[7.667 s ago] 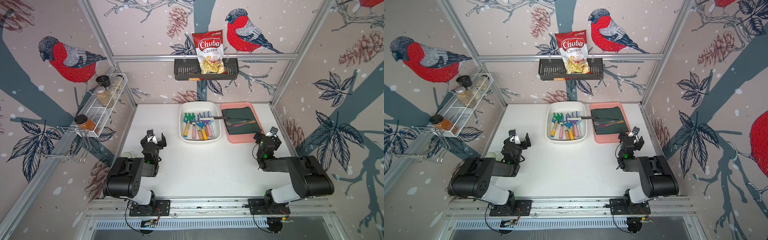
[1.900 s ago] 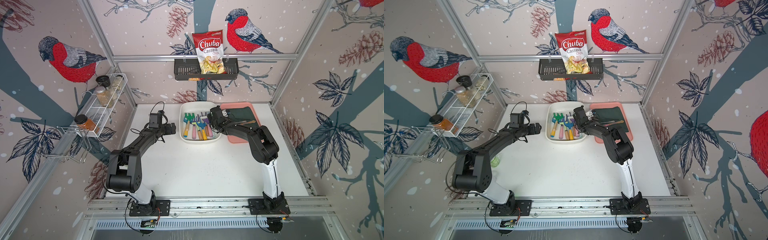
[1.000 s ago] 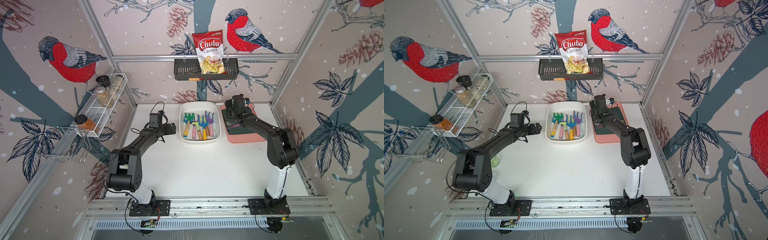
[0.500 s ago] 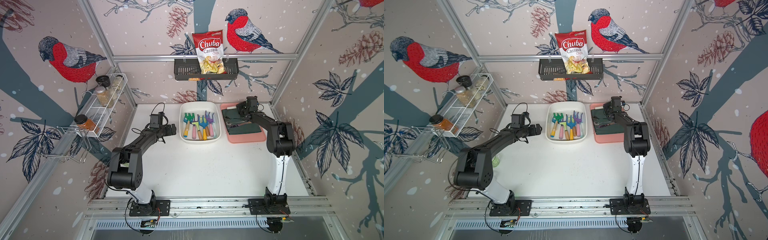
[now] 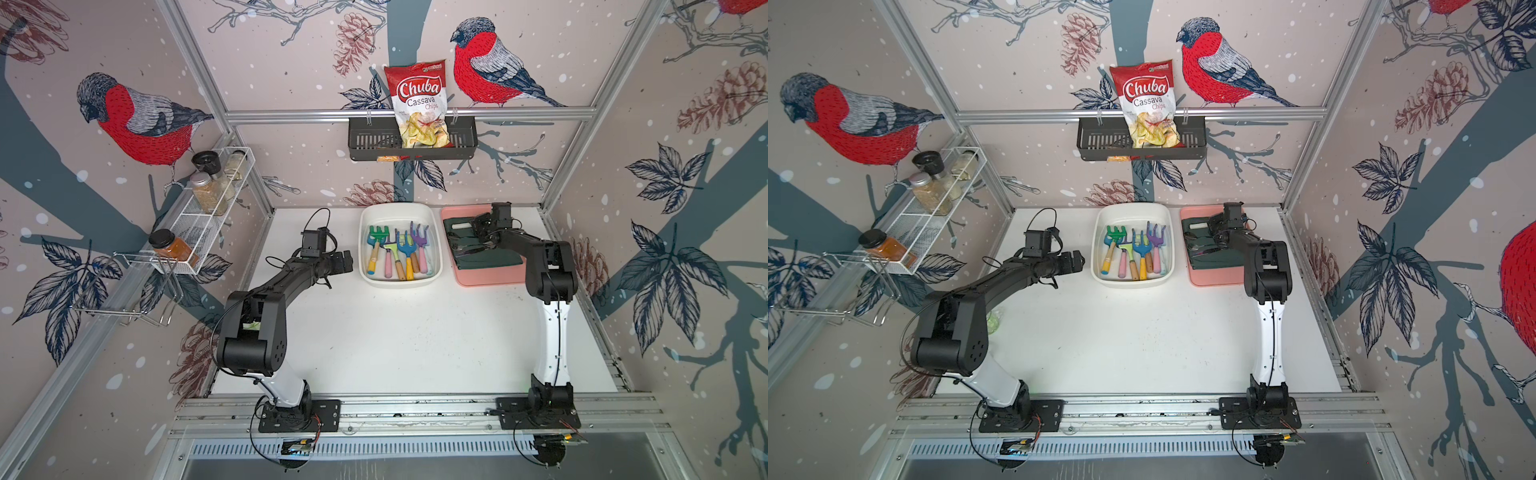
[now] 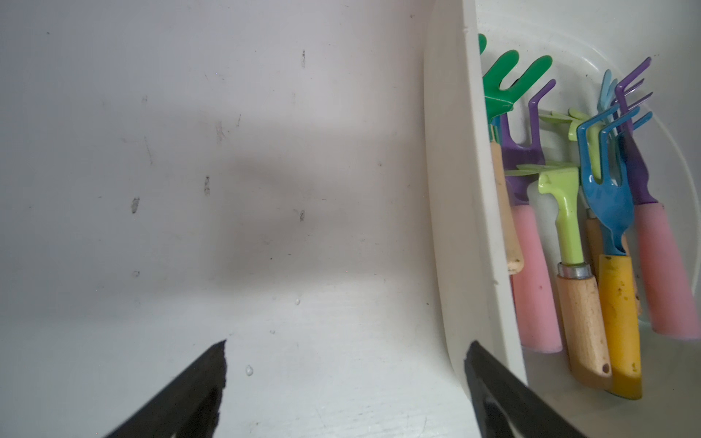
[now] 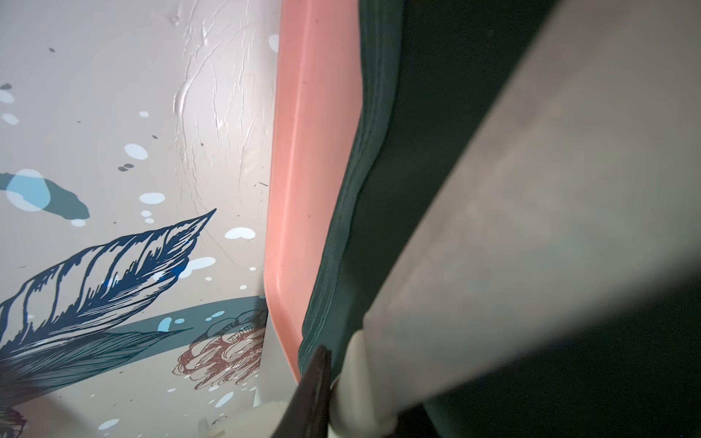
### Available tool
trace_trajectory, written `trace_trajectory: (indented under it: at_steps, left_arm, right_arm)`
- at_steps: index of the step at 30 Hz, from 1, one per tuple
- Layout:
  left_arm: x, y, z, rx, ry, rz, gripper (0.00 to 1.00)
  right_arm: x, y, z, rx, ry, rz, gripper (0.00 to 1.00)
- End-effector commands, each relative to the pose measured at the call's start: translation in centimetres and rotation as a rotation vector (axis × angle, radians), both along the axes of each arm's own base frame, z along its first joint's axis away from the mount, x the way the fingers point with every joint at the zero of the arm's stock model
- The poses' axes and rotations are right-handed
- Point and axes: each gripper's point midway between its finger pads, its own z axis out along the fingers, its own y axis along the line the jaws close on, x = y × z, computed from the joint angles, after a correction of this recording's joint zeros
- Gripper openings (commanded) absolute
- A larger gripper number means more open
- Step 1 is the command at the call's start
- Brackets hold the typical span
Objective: Put the rake into the storage box
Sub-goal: Place the distractor in the storage box.
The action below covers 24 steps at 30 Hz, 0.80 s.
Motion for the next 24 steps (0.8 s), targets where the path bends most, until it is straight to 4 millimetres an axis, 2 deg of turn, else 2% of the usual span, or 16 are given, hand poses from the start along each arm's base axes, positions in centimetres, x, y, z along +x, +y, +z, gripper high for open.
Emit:
trace_trajectory:
  at_steps: [1, 5, 12, 14, 16, 20, 24]
  left_arm:
    - [0.0, 0.2, 0.0, 0.002, -0.001, 0.004, 0.97]
    - [0.1, 0.2, 0.3, -0.002, -0.010, 0.006, 0.97]
    - [0.1, 0.2, 1.7, -0.010, -0.039, 0.013, 0.97]
    - [0.2, 0.3, 2.9, -0.010, -0.069, 0.023, 0.98]
    - [-0.4, 0.6, 3.1, -0.002, -0.078, 0.034, 0.98]
    - [-0.4, 2.3, 5.4, 0.013, -0.159, 0.099, 0.98]
    - [-1.0, 6.2, 7.9, 0.011, -0.324, 0.268, 0.98]
  right_arm:
    - [0.1, 0.1, 0.4, 0.011, -0.017, 0.005, 0.29]
    - [-0.1, -0.2, 1.5, -0.005, -0.027, -0.001, 0.50]
    - [-1.7, 0.3, 3.7, 0.004, -0.028, 0.013, 0.69]
    - [-2.9, 0.7, 4.8, -0.004, -0.031, 0.019, 0.80]
    - [-4.3, 1.1, 6.3, -0.015, -0.049, 0.027, 1.00]
    - [-7.5, 1.0, 10.9, -0.149, -0.131, 0.029, 1.00]
    - [-10.9, -0.2, 14.6, -0.327, -0.175, 0.047, 1.00]
